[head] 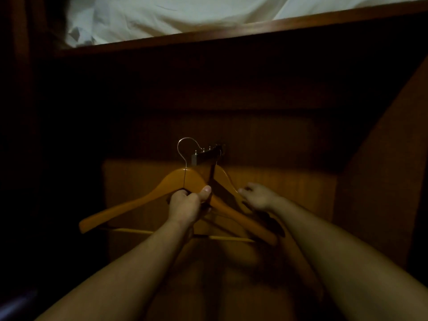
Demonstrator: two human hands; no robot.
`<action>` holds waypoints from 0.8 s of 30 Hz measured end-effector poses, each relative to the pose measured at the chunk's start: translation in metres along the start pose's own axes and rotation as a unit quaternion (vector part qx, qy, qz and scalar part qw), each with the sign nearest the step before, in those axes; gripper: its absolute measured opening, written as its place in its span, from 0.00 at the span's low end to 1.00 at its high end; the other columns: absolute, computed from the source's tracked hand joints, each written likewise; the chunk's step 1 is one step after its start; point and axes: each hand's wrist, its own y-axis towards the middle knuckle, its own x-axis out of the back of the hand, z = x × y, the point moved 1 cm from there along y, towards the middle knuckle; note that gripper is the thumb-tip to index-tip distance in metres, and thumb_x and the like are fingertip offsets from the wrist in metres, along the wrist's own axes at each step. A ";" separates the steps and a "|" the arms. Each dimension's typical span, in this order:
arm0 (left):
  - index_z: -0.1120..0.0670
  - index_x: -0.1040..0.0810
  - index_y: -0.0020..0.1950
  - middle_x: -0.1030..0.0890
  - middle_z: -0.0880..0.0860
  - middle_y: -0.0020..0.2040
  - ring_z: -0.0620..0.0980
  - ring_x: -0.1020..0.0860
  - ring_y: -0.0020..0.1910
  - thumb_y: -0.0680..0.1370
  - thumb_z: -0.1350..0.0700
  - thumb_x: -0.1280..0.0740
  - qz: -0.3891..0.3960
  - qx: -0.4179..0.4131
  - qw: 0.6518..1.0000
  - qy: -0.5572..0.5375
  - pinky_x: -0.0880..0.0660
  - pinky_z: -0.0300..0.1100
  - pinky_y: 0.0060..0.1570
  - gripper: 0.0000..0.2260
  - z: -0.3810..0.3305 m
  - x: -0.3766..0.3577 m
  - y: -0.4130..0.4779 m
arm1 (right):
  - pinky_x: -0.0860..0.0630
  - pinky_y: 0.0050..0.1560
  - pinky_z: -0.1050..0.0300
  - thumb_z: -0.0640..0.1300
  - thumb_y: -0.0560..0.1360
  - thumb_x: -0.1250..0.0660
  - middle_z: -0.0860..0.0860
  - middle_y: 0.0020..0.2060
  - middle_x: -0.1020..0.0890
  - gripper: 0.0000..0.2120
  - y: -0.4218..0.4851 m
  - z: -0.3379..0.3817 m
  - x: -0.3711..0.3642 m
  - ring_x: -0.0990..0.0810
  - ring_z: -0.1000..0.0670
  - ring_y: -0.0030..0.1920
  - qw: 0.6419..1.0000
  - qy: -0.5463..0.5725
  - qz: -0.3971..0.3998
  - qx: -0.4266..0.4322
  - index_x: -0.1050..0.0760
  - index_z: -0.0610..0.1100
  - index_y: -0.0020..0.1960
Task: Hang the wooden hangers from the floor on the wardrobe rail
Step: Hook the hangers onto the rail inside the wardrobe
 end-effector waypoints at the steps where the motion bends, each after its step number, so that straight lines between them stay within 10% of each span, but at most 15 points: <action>1: 0.60 0.23 0.46 0.15 0.59 0.46 0.58 0.16 0.48 0.76 0.58 0.28 0.000 0.005 1.000 -0.009 0.18 0.54 0.50 0.07 0.000 0.002 -0.002 | 0.30 0.68 0.45 0.56 0.84 0.45 0.44 0.70 0.27 0.24 -0.006 0.005 0.000 0.27 0.42 0.68 1.000 0.007 -0.005 0.012 0.34 0.44 0.75; 9: 0.59 0.19 0.45 0.14 0.57 0.43 0.55 0.15 0.44 0.75 0.53 0.26 0.037 -0.011 0.999 0.015 0.20 0.50 0.47 0.10 -0.016 0.019 -0.028 | 0.22 0.51 0.54 0.64 0.80 0.45 0.54 0.49 0.15 0.18 -0.078 0.066 -0.026 0.17 0.52 0.51 0.983 0.128 0.020 0.131 0.20 0.57 0.54; 16: 0.59 0.19 0.42 0.17 0.50 0.32 0.54 0.18 0.39 0.76 0.49 0.28 0.109 -0.031 0.989 0.100 0.21 0.53 0.51 0.13 -0.039 0.039 -0.055 | 0.32 0.34 0.55 0.62 0.83 0.55 0.56 0.29 0.25 0.25 -0.121 0.087 -0.064 0.24 0.53 0.32 0.953 -0.048 -0.253 0.159 0.31 0.55 0.35; 20: 0.51 0.20 0.43 0.19 0.48 0.34 0.48 0.20 0.36 0.79 0.49 0.33 0.216 -0.103 0.907 0.345 0.21 0.46 0.42 0.09 -0.063 0.057 -0.075 | 0.28 0.35 0.53 0.63 0.82 0.59 0.53 0.27 0.26 0.31 -0.131 0.077 -0.061 0.24 0.51 0.30 0.944 -0.106 -0.297 0.097 0.30 0.49 0.33; 22: 0.47 0.21 0.44 0.20 0.45 0.35 0.44 0.21 0.33 0.79 0.47 0.35 0.111 -0.306 0.804 0.497 0.22 0.40 0.33 0.08 -0.073 0.070 -0.083 | 0.29 0.35 0.55 0.63 0.82 0.58 0.53 0.26 0.27 0.31 -0.134 0.069 -0.059 0.26 0.51 0.28 0.942 -0.119 -0.300 0.087 0.30 0.48 0.32; 24: 0.46 0.22 0.44 0.21 0.45 0.35 0.43 0.22 0.33 0.80 0.47 0.36 0.036 -0.397 0.800 0.448 0.23 0.40 0.31 0.08 -0.081 0.083 -0.088 | 0.32 0.34 0.55 0.62 0.82 0.58 0.53 0.26 0.28 0.31 -0.136 0.061 -0.058 0.27 0.52 0.27 0.939 -0.126 -0.308 0.088 0.31 0.49 0.30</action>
